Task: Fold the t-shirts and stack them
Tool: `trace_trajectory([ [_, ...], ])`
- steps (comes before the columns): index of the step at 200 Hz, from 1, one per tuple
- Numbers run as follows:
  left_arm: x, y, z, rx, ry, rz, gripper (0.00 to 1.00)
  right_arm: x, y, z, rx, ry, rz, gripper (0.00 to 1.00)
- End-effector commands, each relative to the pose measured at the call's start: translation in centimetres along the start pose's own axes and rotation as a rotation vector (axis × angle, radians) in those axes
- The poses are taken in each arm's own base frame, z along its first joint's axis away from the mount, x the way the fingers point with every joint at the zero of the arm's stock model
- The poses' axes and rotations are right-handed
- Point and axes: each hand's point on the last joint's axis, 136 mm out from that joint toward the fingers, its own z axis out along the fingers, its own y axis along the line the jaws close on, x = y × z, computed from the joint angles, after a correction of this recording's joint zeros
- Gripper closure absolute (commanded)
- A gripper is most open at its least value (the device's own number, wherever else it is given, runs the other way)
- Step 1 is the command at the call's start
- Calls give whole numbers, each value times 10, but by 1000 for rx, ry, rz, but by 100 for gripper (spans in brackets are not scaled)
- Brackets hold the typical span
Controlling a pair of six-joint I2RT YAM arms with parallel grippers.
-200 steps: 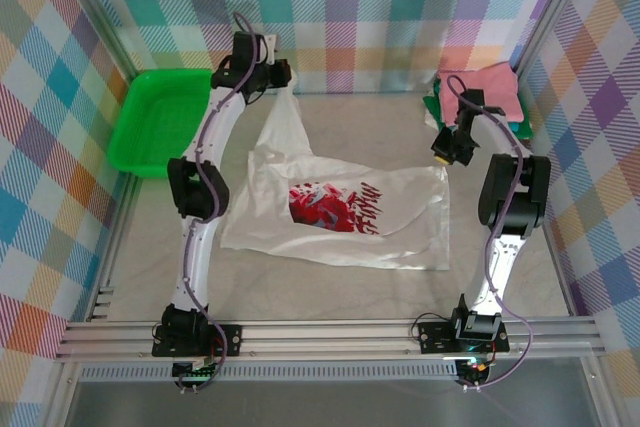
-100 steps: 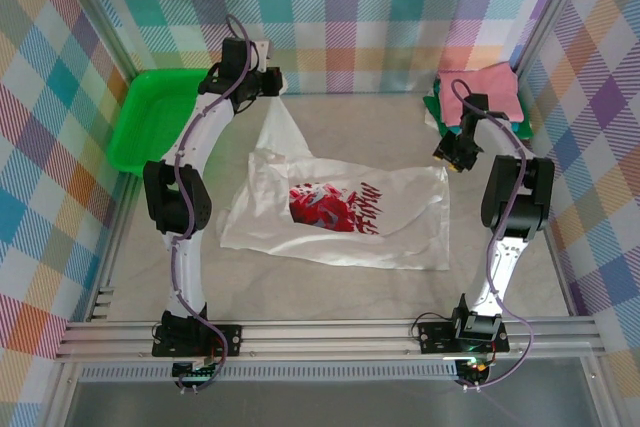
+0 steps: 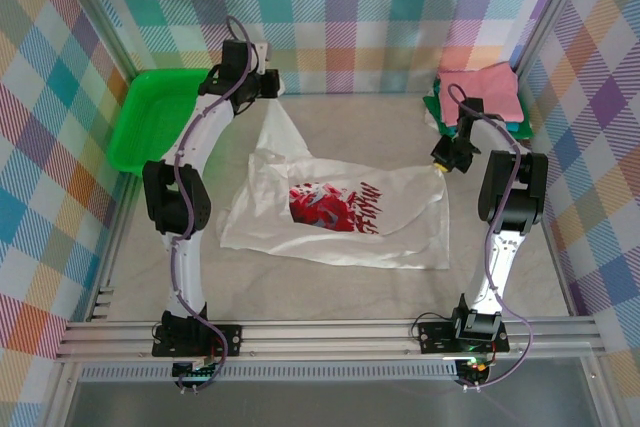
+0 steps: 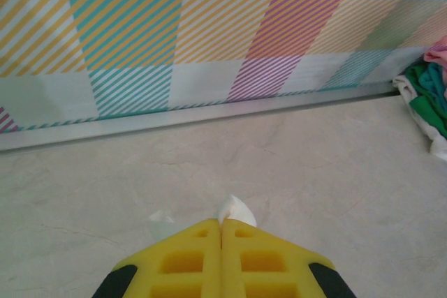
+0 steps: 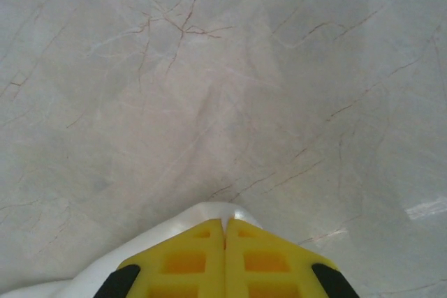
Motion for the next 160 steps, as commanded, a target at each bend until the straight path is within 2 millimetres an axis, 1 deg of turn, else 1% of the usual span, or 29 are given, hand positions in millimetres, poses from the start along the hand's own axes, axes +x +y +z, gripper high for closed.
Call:
trace_trajectory([
  [1,-31,10,-28,-16,-98,16,100,-16,28,-19,-85,-59,-43,100],
  [20,-37,15,-33,-18,-98,13,100,-22,46,-23,-138,-93,-86,100],
  [33,-41,17,-40,-35,-108,26,100,-26,58,-26,-197,-112,-105,100],
  [46,-45,18,-48,-52,-125,37,100,-29,62,-29,-217,-137,-112,100],
  [60,-46,18,-57,-58,-133,48,100,-30,59,-34,-212,-169,-120,100],
  [83,-36,22,-66,-91,-122,58,100,-27,51,-43,-201,-226,-124,100],
  [91,-32,26,-71,-113,-128,58,100,-24,47,-45,-202,-242,-125,100],
  [98,-32,27,-80,-126,-147,60,100,-23,44,-48,-198,-261,-124,100],
  [105,-26,29,-82,-141,-150,62,100,-20,39,-48,-185,-275,-116,100],
  [111,-24,30,-89,-151,-165,61,100,-19,34,-48,-176,-286,-110,100],
  [116,-16,32,-91,-158,-155,59,100,-18,30,-47,-170,-293,-103,100],
  [118,-20,31,-93,-157,-176,64,100,-18,28,-48,-168,-297,-100,100],
  [122,-20,30,-95,-156,-186,64,100,-17,26,-48,-168,-302,-94,100],
  [132,-12,32,-100,-164,-183,59,100,-17,22,-47,-171,-309,-75,100],
  [145,-2,31,-103,-161,-180,57,100,-18,21,-48,-182,-307,-62,100],
  [160,3,31,-107,-158,-185,50,100,-20,25,-52,-197,-310,-56,100],
])
